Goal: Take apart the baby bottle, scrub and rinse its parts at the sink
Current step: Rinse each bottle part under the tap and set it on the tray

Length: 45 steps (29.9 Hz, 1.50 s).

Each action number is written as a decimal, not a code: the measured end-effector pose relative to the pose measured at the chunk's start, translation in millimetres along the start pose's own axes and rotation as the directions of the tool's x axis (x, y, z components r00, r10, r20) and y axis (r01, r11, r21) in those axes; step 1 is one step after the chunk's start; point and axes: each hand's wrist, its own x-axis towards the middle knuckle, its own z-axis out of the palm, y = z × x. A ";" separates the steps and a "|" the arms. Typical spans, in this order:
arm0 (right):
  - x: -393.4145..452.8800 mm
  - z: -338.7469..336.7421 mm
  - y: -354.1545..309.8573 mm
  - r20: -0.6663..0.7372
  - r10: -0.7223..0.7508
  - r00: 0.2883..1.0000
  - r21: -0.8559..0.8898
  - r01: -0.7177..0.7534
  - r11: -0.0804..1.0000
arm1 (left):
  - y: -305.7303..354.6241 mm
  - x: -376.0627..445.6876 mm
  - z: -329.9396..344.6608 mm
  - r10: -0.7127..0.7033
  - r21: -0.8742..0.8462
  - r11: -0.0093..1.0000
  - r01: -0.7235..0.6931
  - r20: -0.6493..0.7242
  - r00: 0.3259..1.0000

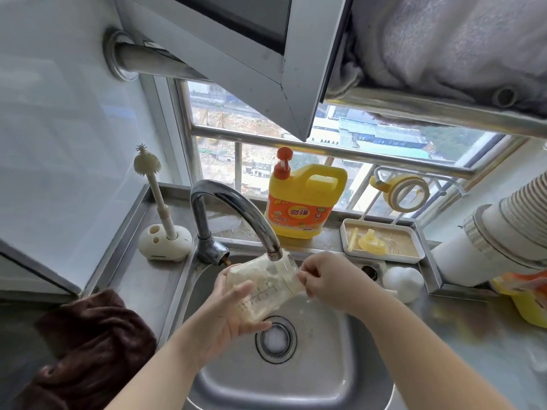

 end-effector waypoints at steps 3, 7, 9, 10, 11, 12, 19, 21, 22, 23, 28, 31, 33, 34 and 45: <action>-2.8 -2.9 5.2 0.037 -0.008 0.999 0.086 0.005 0.996 | 2.3 -3.0 -9.5 -0.029 0.033 0.999 0.027 0.046 0.999; -5.5 4.0 6.3 0.062 -0.018 0.998 -0.016 0.019 1.000 | 7.0 -4.5 -14.9 -0.136 0.177 0.974 0.139 -0.027 0.990; -7.8 4.7 7.0 0.056 -0.030 0.998 -0.027 0.031 0.999 | 10.8 -6.3 -15.0 -0.186 0.138 0.974 0.181 0.021 0.982; -9.1 4.4 6.3 0.045 -0.044 0.998 -0.050 0.046 0.998 | 12.3 -7.4 -13.1 -0.210 0.105 0.973 0.204 0.054 0.976; -10.6 4.5 5.0 0.034 -0.064 0.997 -0.089 0.067 0.994 | 13.2 -7.9 -10.1 -0.230 0.066 0.972 0.226 0.076 0.970; -12.2 5.1 2.9 0.026 -0.083 0.996 -0.128 0.086 0.988 | 13.3 -7.5 -6.8 -0.246 0.039 0.969 0.244 0.070 0.967; -19.3 -17.1 16.2 -0.057 -0.021 0.998 -0.344 0.000 0.939 | 1.5 -8.1 -10.5 -0.105 0.043 0.993 0.109 -0.075 0.992; -17.4 -15.1 12.7 -0.111 -0.059 0.992 -0.371 0.014 0.929 | -2.3 -6.7 -5.5 -0.080 0.061 0.994 0.085 -0.089 0.993; -16.7 -9.6 8.1 -0.113 -0.085 0.990 -0.399 0.033 0.916 | -4.2 -5.3 -2.8 -0.068 0.065 0.995 0.075 -0.099 0.993; -16.6 -3.7 5.7 -0.103 -0.100 0.990 -0.417 0.049 0.907 | -4.8 -3.6 -1.0 -0.053 0.070 0.996 0.060 -0.107 0.993; -19.0 -17.7 20.2 -0.127 0.011 0.992 -0.309 -0.050 0.950 | -0.8 -3.2 -6.5 -0.006 0.119 0.993 0.023 -0.145 0.989; -20.2 -9.6 13.2 -0.100 -0.039 0.994 -0.386 -0.002 0.922 | -3.3 -0.6 -7.6 0.001 0.108 0.994 0.016 -0.149 0.989; -21.7 -14.4 14.3 -0.080 -0.014 0.997 -0.367 -0.016 0.930 | -0.9 -1.6 -12.9 0.007 0.108 0.994 0.010 -0.164 0.986; -21.6 -20.4 17.2 -0.088 0.013 0.996 -0.331 -0.042 0.943 | 0.1 -1.7 -16.0 0.010 0.100 0.995 0.007 -0.170 0.985; -12.7 -16.0 10.6 0.091 0.080 0.993 -0.189 -0.062 0.980 | 1.2 0.8 -7.8 0.009 0.142 0.990 0.014 -0.159 0.987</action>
